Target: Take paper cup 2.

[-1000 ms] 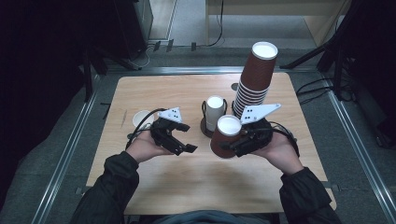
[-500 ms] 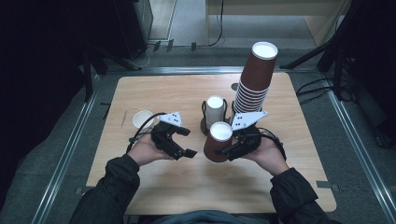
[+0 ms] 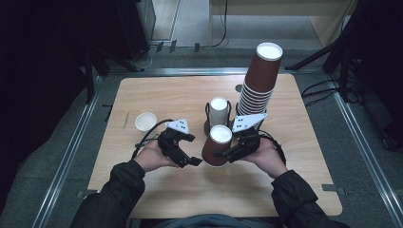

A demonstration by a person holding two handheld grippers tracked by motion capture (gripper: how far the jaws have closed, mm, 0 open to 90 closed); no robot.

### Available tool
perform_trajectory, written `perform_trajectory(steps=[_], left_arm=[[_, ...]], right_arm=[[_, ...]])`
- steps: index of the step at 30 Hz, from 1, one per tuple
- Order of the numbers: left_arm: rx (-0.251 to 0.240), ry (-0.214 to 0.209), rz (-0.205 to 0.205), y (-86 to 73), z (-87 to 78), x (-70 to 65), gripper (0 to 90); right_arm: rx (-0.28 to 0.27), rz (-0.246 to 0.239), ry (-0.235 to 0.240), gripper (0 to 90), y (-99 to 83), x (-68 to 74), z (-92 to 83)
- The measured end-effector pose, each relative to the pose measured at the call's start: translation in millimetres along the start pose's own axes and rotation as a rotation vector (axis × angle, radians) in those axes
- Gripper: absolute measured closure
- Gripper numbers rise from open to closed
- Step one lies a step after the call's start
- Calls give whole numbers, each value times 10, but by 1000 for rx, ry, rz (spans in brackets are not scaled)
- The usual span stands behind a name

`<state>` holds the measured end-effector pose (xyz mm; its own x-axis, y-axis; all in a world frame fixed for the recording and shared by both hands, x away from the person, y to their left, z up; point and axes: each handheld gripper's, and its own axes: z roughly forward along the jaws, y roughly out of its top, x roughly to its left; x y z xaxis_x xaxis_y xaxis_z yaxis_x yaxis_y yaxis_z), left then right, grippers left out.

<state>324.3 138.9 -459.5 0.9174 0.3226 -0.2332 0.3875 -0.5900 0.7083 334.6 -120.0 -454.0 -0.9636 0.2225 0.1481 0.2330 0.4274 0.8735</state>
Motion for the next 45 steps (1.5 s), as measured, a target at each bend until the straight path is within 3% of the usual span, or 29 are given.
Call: perform_trajectory(steps=[11,14,23,35,45], left_arm=[[-24,-24,17,21,71,-28,0],[-11,-29,24,22,104,-47,0],[-18,-58,25,34,133,-71,0],[-40,-59,35,37,115,-70,73],[-32,-60,35,34,97,-65,109]], right_arm=[[-148,5,58,189,42,75,52],[-165,-13,53,189,59,117,70],[-226,26,84,189,60,162,139],[-250,42,82,196,59,169,143],[-230,61,93,190,59,153,129]])
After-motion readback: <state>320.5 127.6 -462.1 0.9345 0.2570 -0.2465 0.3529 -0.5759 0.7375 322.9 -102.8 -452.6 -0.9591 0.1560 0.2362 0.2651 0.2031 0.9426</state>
